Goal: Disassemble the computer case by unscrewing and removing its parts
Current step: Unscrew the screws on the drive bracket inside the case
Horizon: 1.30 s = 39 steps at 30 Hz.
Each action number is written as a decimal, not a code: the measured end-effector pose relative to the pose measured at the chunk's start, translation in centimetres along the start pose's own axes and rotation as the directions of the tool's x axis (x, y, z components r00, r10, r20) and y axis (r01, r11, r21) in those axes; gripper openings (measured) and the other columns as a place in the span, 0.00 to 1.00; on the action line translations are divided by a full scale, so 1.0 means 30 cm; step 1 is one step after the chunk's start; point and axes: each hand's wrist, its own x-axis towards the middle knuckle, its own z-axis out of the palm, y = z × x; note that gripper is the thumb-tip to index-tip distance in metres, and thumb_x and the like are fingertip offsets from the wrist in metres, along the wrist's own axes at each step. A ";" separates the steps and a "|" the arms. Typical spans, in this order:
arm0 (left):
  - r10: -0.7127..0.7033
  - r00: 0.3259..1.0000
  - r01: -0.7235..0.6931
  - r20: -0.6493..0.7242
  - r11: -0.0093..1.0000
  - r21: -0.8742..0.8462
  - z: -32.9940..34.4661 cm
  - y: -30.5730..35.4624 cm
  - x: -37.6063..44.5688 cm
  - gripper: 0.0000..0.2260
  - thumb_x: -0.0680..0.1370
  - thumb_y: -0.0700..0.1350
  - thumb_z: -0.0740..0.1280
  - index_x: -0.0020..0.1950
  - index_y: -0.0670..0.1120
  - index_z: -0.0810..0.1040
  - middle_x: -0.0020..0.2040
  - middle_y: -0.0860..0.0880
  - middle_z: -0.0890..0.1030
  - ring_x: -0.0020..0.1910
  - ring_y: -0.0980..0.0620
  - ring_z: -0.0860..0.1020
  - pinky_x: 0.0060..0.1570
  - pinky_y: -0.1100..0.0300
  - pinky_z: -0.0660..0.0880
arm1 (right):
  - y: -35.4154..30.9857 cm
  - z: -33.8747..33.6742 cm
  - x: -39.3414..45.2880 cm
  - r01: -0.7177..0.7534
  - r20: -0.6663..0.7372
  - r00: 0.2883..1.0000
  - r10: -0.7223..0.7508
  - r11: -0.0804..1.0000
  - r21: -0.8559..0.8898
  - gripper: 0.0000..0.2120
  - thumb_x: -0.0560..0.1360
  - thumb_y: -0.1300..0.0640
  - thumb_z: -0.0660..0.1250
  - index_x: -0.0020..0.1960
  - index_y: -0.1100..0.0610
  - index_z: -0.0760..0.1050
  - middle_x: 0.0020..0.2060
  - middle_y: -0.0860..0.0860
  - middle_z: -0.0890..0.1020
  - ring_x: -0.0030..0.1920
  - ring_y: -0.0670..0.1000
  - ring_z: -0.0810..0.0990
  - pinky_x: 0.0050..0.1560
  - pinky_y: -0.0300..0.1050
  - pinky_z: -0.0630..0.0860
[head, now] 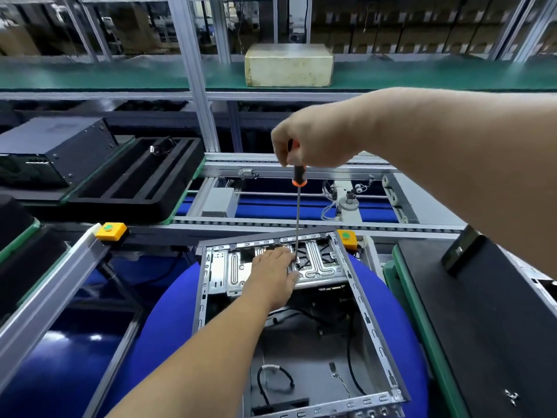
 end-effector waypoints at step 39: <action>-0.167 0.985 0.172 0.039 0.960 -0.220 -0.035 0.022 -0.001 0.25 0.82 0.55 0.69 0.78 0.54 0.70 0.76 0.53 0.73 0.75 0.48 0.71 0.77 0.46 0.67 | 0.118 0.062 0.128 0.062 -0.187 0.980 -0.073 0.996 -0.064 0.07 0.83 0.46 0.60 0.54 0.49 0.68 0.43 0.48 0.76 0.40 0.51 0.74 0.36 0.50 0.67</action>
